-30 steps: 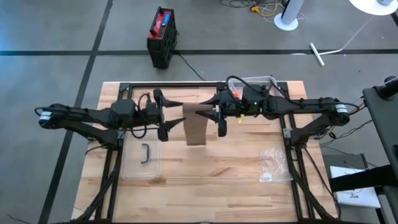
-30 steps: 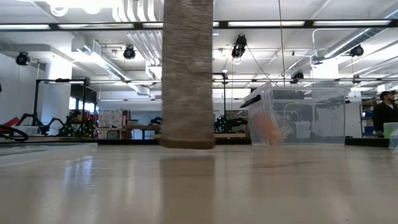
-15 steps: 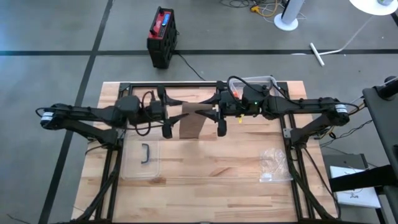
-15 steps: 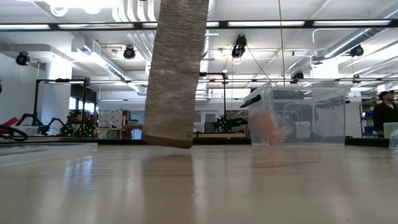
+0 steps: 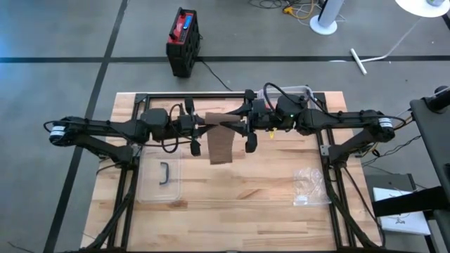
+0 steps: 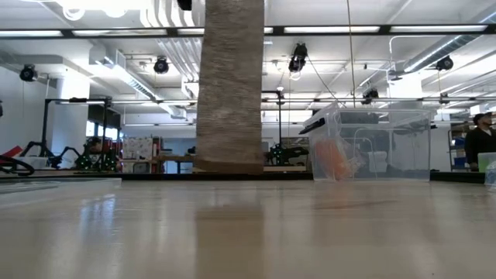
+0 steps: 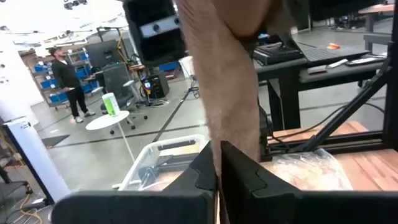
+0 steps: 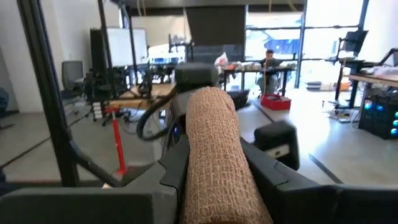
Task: Roll bandage
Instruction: Roll the brown bandage
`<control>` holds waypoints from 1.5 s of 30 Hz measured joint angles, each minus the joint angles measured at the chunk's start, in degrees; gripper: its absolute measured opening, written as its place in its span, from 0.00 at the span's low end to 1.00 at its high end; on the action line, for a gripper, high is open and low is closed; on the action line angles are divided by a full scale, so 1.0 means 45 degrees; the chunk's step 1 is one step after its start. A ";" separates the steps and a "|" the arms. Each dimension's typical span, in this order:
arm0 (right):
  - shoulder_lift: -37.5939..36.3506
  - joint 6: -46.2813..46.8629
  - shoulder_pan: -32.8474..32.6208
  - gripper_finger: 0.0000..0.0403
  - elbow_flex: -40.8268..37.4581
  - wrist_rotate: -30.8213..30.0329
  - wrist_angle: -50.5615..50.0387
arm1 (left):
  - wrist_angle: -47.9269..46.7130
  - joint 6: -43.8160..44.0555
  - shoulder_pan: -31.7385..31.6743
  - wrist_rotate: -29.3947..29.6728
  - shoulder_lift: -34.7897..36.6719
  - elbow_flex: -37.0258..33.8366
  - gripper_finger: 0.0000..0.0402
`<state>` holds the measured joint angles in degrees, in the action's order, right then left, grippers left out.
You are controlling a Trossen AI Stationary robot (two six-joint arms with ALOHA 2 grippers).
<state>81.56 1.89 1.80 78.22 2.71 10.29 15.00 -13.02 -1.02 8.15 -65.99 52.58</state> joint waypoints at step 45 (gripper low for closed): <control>0.0063 -0.6167 -0.0144 0.22 0.0175 -0.1592 -0.0168 | -0.2910 0.1780 0.0017 -0.0802 0.2204 0.0063 0.50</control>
<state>81.84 -25.86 1.16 79.00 -4.46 9.53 1.91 -5.01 -0.94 4.54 -56.07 52.86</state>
